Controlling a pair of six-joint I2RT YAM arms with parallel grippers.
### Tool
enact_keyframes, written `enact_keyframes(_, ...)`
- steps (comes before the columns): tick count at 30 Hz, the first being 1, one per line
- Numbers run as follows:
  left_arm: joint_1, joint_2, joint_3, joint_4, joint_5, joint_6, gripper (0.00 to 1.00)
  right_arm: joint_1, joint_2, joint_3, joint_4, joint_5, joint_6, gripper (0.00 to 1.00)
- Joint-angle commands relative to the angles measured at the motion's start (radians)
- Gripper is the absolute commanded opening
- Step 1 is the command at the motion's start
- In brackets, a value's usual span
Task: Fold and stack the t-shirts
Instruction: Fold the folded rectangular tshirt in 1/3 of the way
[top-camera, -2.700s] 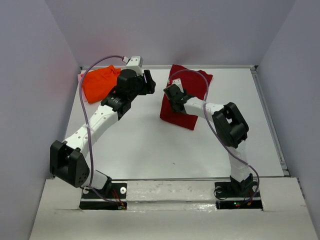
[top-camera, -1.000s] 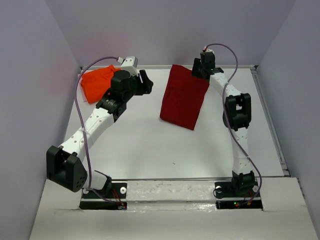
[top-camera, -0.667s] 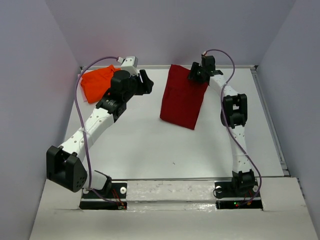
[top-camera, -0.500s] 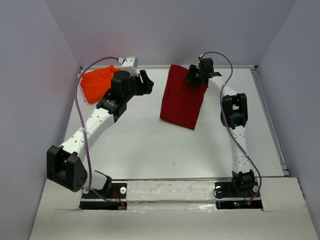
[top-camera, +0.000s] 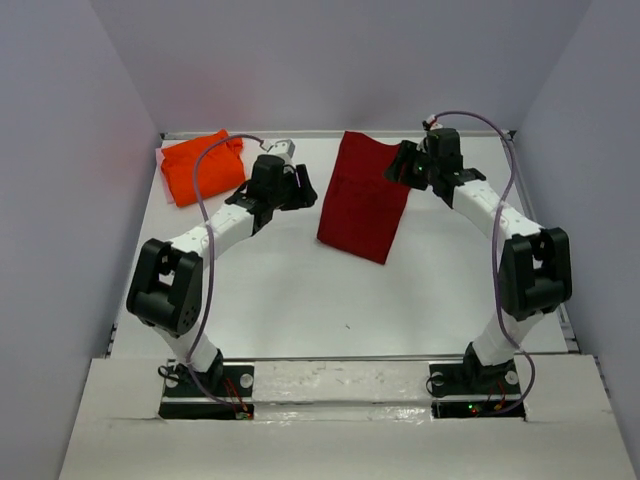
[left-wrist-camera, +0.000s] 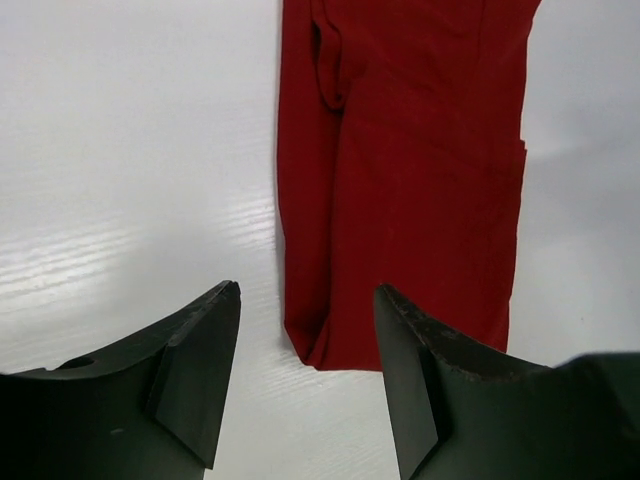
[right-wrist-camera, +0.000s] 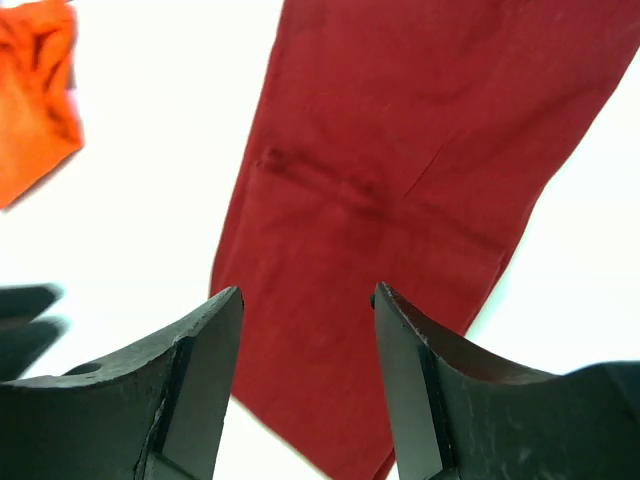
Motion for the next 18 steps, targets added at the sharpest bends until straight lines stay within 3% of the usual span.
enact_keyframes(1, -0.013, 0.051, 0.018, 0.002, 0.075, -0.043, 0.64, 0.031, -0.109, -0.122, 0.02, -0.018, 0.042, 0.61)
enact_keyframes(5, -0.02, 0.106, -0.041, 0.063, 0.138, -0.081, 0.63, 0.057, -0.235, -0.309, 0.072, 0.013, 0.063, 0.61)
enact_keyframes(8, -0.025, 0.105, -0.03, 0.05, 0.171, -0.087, 0.61, 0.089, -0.236, -0.365, 0.087, -0.044, 0.057, 0.61)
enact_keyframes(11, -0.025, -0.005, -0.053, 0.065, 0.171, -0.1, 0.62, 0.135, -0.162, -0.319, 0.078, -0.033, 0.025, 0.61)
enact_keyframes(14, -0.024, -0.082, 0.021, -0.091, 0.123, -0.029, 0.63, 0.174, -0.078, -0.232, 0.084, -0.038, 0.02, 0.61)
enact_keyframes(18, -0.024, -0.209, 0.013, -0.159, -0.01, 0.057, 0.63, 0.213, 0.02, -0.104, 0.061, -0.053, 0.028, 0.61)
